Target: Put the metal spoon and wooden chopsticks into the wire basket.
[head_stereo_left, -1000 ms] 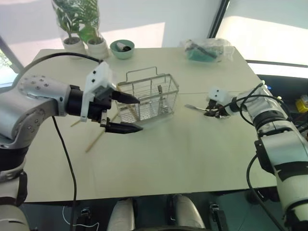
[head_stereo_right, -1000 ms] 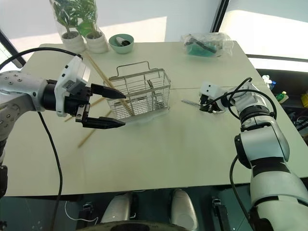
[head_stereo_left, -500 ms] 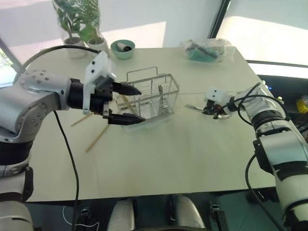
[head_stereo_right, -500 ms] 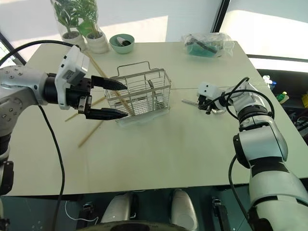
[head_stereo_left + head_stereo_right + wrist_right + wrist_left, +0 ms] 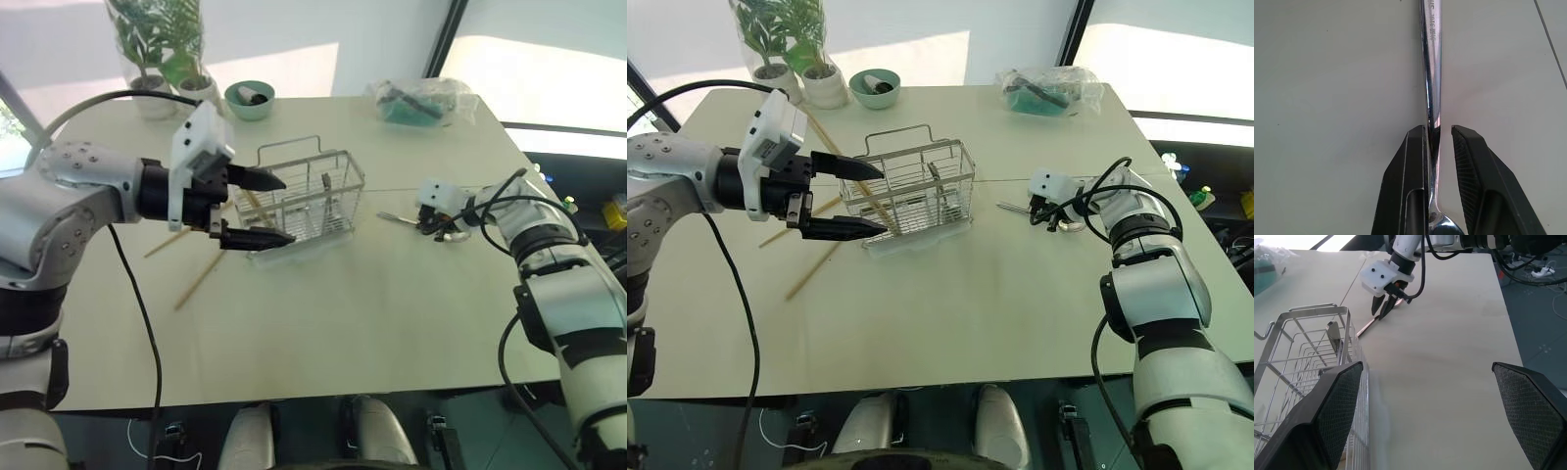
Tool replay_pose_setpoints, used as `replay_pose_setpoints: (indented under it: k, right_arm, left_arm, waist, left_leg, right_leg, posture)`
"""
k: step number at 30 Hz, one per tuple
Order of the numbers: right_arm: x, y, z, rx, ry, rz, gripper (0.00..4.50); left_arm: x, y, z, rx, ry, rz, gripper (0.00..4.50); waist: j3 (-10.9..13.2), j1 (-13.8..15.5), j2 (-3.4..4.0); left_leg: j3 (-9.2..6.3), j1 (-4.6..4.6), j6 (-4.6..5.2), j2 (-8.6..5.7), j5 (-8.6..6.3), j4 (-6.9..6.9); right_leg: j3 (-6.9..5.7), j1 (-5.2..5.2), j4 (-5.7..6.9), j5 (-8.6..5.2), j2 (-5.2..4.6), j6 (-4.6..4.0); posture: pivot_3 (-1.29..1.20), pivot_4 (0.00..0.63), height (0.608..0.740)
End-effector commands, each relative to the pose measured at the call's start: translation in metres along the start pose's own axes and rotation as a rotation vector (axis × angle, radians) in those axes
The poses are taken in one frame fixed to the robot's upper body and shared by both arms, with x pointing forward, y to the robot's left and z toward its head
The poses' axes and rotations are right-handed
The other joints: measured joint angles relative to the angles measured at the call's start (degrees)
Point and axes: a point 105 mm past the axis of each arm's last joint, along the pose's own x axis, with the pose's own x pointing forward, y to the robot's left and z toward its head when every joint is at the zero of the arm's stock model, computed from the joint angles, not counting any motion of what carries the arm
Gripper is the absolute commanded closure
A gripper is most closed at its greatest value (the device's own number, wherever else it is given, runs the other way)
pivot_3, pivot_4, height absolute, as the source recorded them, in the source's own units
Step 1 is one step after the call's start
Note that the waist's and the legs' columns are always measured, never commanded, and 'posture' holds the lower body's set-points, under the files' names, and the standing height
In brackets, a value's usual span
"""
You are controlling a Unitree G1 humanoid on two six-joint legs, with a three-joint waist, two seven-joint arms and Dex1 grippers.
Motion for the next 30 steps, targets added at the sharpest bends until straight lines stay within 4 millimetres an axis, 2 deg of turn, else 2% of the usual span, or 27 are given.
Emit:
replay_pose_setpoints:
  k: [1, 2, 5, 15, 19, 22, 26, 29, 30]
  right_arm:
    - [-0.009, -0.011, 0.010, -0.018, -0.013, -0.026, 3.65]
    - [-0.009, -0.011, 0.010, -0.020, -0.013, -0.027, 3.65]
    - [-0.008, -0.012, 0.011, -0.030, -0.008, -0.038, 4.46]
    - [-0.010, -0.018, 0.012, -0.080, -0.021, -0.086, 4.46]
    - [-0.029, -0.028, 0.026, -0.102, -0.119, -0.095, 4.46]
    - [-0.047, -0.028, 0.037, -0.126, -0.220, -0.040, 4.46]
    - [-0.072, -0.022, 0.025, -0.178, -0.249, 0.034, 4.46]
    - [-0.088, -0.033, 0.032, -0.108, -0.329, -0.040, 4.46]
    - [-0.095, -0.040, 0.040, -0.081, -0.386, -0.086, 4.46]
  left_arm:
    - [-0.007, 0.000, 0.015, 0.065, -0.022, 0.031, 0.00]
    - [-0.007, 0.000, 0.015, 0.065, -0.023, 0.032, 0.00]
    - [-0.006, 0.001, 0.016, 0.067, -0.027, 0.038, 0.00]
    - [-0.007, 0.003, 0.016, 0.066, -0.033, 0.057, 0.00]
    - [-0.013, 0.006, 0.017, 0.052, -0.051, 0.084, 0.00]
    - [-0.020, 0.009, 0.018, 0.042, -0.064, 0.113, 0.00]
    - [-0.033, 0.016, 0.019, 0.040, -0.084, 0.177, 0.00]
    - [-0.039, 0.021, 0.021, 0.035, -0.103, 0.204, 0.00]
    - [-0.040, 0.022, 0.022, 0.035, -0.106, 0.211, 0.00]
  waist:
    - [0.00, 0.01, 0.00]
    - [0.00, 0.01, 0.00]
    - [0.00, -0.01, 0.00]
    - [0.00, -0.03, 0.00]
    - [0.00, 0.01, 0.01]
    - [0.06, 0.08, 0.10]
    - [0.06, 0.15, 0.10]
    - [0.05, 0.07, 0.08]
    - [0.06, -0.01, 0.09]
  left_leg:
    - [0.00, 0.00, 0.00, 0.00, 0.00, 0.00]
    - [0.00, 0.00, 0.00, 0.00, 0.00, 0.00]
    - [0.00, 0.00, 0.00, 0.00, 0.00, 0.00]
    - [0.00, 0.01, -0.02, 0.00, 0.01, 0.00]
    - [0.00, 0.01, -0.03, 0.00, 0.02, 0.00]
    - [0.00, 0.00, -0.03, 0.00, 0.02, 0.00]
    - [-0.01, 0.03, -0.03, 0.00, 0.02, -0.01]
    - [-0.01, 0.08, -0.03, 0.00, 0.02, 0.00]
    - [-0.01, 0.08, -0.04, 0.00, 0.02, 0.01]
  right_leg:
    - [0.00, 0.00, 0.00, 0.00, 0.00, 0.00]
    - [0.00, 0.00, 0.00, 0.00, 0.00, 0.00]
    - [0.00, 0.00, 0.00, 0.00, 0.00, 0.00]
    - [0.00, 0.00, 0.01, 0.00, 0.00, 0.01]
    - [0.00, 0.00, 0.01, 0.01, 0.00, 0.01]
    - [0.00, 0.00, 0.00, 0.01, 0.00, 0.02]
    - [0.00, 0.03, 0.00, 0.02, 0.00, 0.04]
    - [-0.01, 0.08, 0.00, 0.01, 0.00, 0.04]
    - [-0.01, 0.08, 0.00, 0.01, 0.00, 0.04]
  posture:
    - [0.00, 0.150, 0.717]
    - [0.00, 0.150, 0.717]
    - [0.00, 0.150, 0.717]
    - [0.00, 0.150, 0.717]
    - [0.00, 0.150, 0.717]
    - [0.00, 0.150, 0.717]
    - [0.00, 0.150, 0.717]
    - [0.00, 0.150, 0.717]
    - [0.00, 0.150, 0.717]
